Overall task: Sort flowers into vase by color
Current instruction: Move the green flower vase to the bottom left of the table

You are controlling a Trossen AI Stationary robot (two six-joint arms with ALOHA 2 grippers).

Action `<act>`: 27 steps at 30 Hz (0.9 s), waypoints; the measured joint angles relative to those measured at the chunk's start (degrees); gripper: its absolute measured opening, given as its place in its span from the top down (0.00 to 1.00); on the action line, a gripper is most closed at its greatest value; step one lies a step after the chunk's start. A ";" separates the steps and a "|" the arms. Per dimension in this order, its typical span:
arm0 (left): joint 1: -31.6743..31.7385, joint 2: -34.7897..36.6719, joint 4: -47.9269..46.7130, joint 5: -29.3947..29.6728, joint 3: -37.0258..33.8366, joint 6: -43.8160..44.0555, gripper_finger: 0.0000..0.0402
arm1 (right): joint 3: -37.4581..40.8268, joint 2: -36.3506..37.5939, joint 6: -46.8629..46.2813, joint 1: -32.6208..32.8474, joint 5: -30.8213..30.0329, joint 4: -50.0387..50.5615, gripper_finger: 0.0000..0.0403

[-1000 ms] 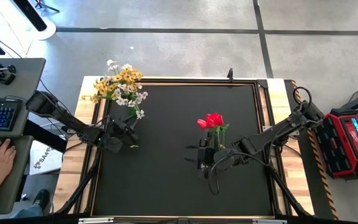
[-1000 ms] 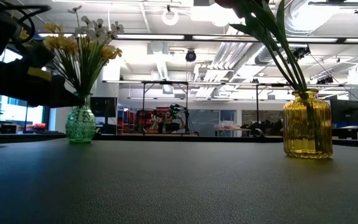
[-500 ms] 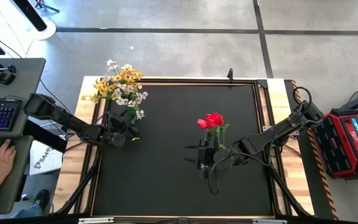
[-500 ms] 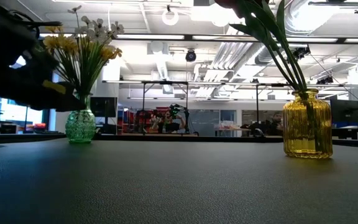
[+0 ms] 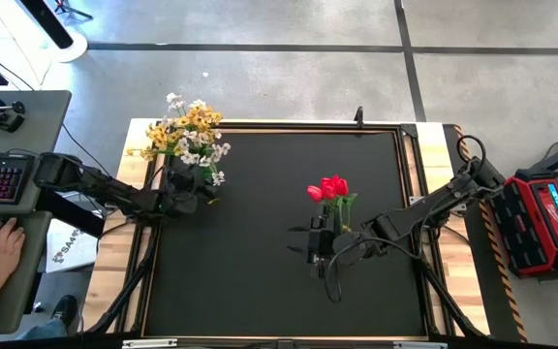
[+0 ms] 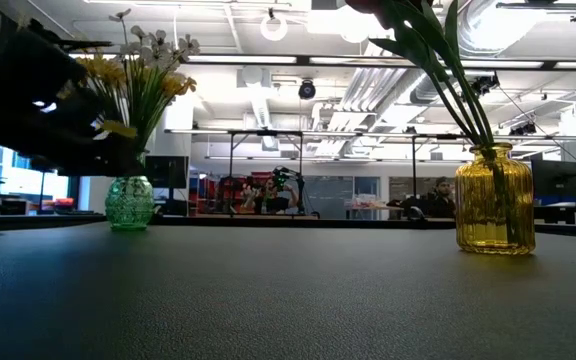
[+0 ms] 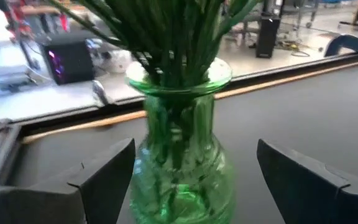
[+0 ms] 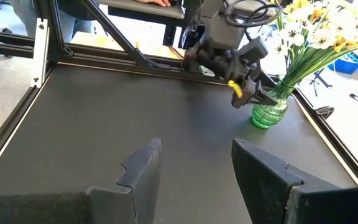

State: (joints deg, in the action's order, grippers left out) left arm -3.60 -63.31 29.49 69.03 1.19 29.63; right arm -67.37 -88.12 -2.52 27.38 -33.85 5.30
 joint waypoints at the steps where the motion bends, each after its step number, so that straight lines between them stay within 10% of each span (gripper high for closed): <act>1: 1.41 0.00 1.16 -2.10 0.00 -1.20 0.19 | 0.00 0.00 0.00 0.00 0.00 0.00 0.55; 15: 18.88 0.00 14.35 -21.22 0.00 -15.80 0.23 | 0.00 0.00 0.12 0.00 0.04 0.46 0.55; 27: 20.26 0.00 14.41 -25.01 0.00 -16.40 0.61 | 0.00 -0.01 0.00 0.00 0.02 0.44 0.55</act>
State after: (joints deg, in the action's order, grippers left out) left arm 16.66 -63.31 43.90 44.03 1.19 13.23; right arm -67.37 -88.13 -2.52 27.38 -33.82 5.74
